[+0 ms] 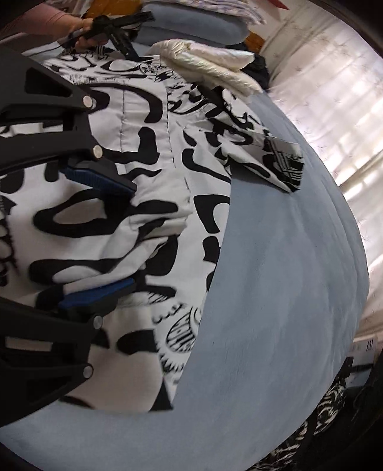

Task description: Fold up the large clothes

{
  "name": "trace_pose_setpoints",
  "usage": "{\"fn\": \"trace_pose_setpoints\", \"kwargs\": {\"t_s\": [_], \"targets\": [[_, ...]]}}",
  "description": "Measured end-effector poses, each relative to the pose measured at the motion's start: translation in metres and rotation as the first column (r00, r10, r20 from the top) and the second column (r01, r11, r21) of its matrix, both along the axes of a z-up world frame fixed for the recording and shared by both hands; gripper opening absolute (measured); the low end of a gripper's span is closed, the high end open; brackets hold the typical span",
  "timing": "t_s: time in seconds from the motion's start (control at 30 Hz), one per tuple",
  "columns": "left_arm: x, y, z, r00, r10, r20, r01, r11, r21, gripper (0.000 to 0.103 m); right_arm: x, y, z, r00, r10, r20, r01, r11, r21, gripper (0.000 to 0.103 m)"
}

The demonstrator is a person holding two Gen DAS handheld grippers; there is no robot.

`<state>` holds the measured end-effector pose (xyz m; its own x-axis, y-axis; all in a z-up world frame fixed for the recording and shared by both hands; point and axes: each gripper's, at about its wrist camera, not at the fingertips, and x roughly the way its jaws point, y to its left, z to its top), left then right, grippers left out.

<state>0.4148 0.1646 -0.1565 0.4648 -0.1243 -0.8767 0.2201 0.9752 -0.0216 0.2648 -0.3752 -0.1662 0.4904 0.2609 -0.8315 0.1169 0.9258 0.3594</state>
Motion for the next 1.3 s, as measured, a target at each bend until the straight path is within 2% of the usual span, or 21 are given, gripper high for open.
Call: {"fn": "trace_pose_setpoints", "kwargs": {"t_s": [0.1,0.13,0.17,0.2,0.23,0.27,0.33,0.37,0.53,0.63,0.7,0.83,0.9,1.0,1.03,1.13,1.23,1.3], "targets": [[0.002,-0.002,-0.008,1.0,0.002,0.002,-0.002,1.0,0.002,0.071,-0.002,0.006,-0.001,0.999,0.026,0.034,-0.025,0.999,-0.023,0.058],[0.002,-0.003,-0.009,1.0,-0.004,0.005,0.004,1.0,-0.008,0.057,-0.004,0.009,0.0,0.998,0.042,0.046,-0.04,0.999,-0.033,0.047],[0.0,-0.006,-0.009,1.0,-0.03,0.003,0.03,0.999,-0.038,0.022,-0.005,0.012,0.001,0.998,0.05,0.049,-0.048,0.998,-0.041,0.028],[-0.002,-0.01,-0.009,0.998,-0.057,0.0,0.056,0.997,-0.056,0.012,-0.01,0.013,0.001,0.998,0.048,0.049,-0.045,0.997,-0.064,0.021],[-0.007,-0.017,-0.009,0.998,-0.053,0.022,0.054,0.999,-0.009,0.011,-0.012,0.014,0.002,0.998,0.043,0.053,-0.039,0.997,-0.073,0.013],[-0.012,-0.024,-0.007,0.997,-0.065,0.05,0.063,0.997,0.04,0.005,-0.017,0.014,0.005,0.997,0.036,0.067,-0.03,0.996,-0.081,0.009],[-0.023,-0.035,-0.003,0.991,-0.082,0.105,0.069,0.99,0.124,0.003,-0.031,0.011,0.014,0.993,0.005,0.119,0.005,0.996,-0.085,0.006],[-0.028,-0.037,0.001,0.989,-0.077,0.13,0.059,0.988,0.14,0.002,-0.038,0.011,0.02,0.989,-0.011,0.149,0.024,0.996,-0.084,0.006],[-0.039,-0.027,0.04,0.968,0.011,0.252,-0.036,0.995,0.094,0.002,-0.06,0.011,0.054,0.954,-0.088,0.288,0.121,0.988,-0.097,0.005],[-0.035,-0.026,0.062,0.949,0.06,0.308,-0.093,0.991,0.093,0.002,-0.051,0.018,0.074,0.93,-0.103,0.353,0.162,0.977,-0.142,0.005],[-0.03,-0.03,0.064,0.939,0.08,0.334,-0.123,0.986,0.11,0.002,-0.032,0.025,0.083,0.921,-0.104,0.377,0.181,0.968,-0.176,0.005],[-0.009,-0.026,0.047,0.943,0.142,0.301,-0.191,0.972,0.14,0.002,0.014,0.037,0.073,0.937,-0.102,0.333,0.188,0.953,-0.239,0.005],[-0.002,-0.025,0.031,0.948,0.155,0.279,-0.204,0.967,0.155,0.002,0.038,0.044,0.049,0.961,-0.116,0.25,0.187,0.942,-0.28,0.005],[0.003,-0.029,0.008,0.949,0.151,0.277,-0.208,0.96,0.189,0.002,0.054,0.04,0.009,0.978,-0.158,0.137,0.192,0.936,-0.294,0.005],[0.007,-0.031,-0.001,0.952,0.153,0.265,-0.209,0.958,0.198,0.002,0.054,0.038,-0.003,0.978,-0.166,0.127,0.196,0.938,-0.286,0.007],[0.015,-0.038,-0.018,0.955,0.154,0.255,-0.212,0.953,0.218,0.004,0.047,0.029,-0.01,0.971,-0.188,0.151,0.221,0.943,-0.249,0.012],[0.019,-0.04,-0.021,0.957,0.15,0.25,-0.208,0.952,0.225,0.004,0.041,0.013,-0.003,0.965,-0.22,0.142,0.241,0.959,-0.151,0.021],[0.016,-0.037,-0.015,0.958,0.152,0.245,-0.205,0.956,0.211,0.008,0.031,0.005,0.01,0.961,-0.238,0.142,0.252,0.963,-0.097,0.022]]}}
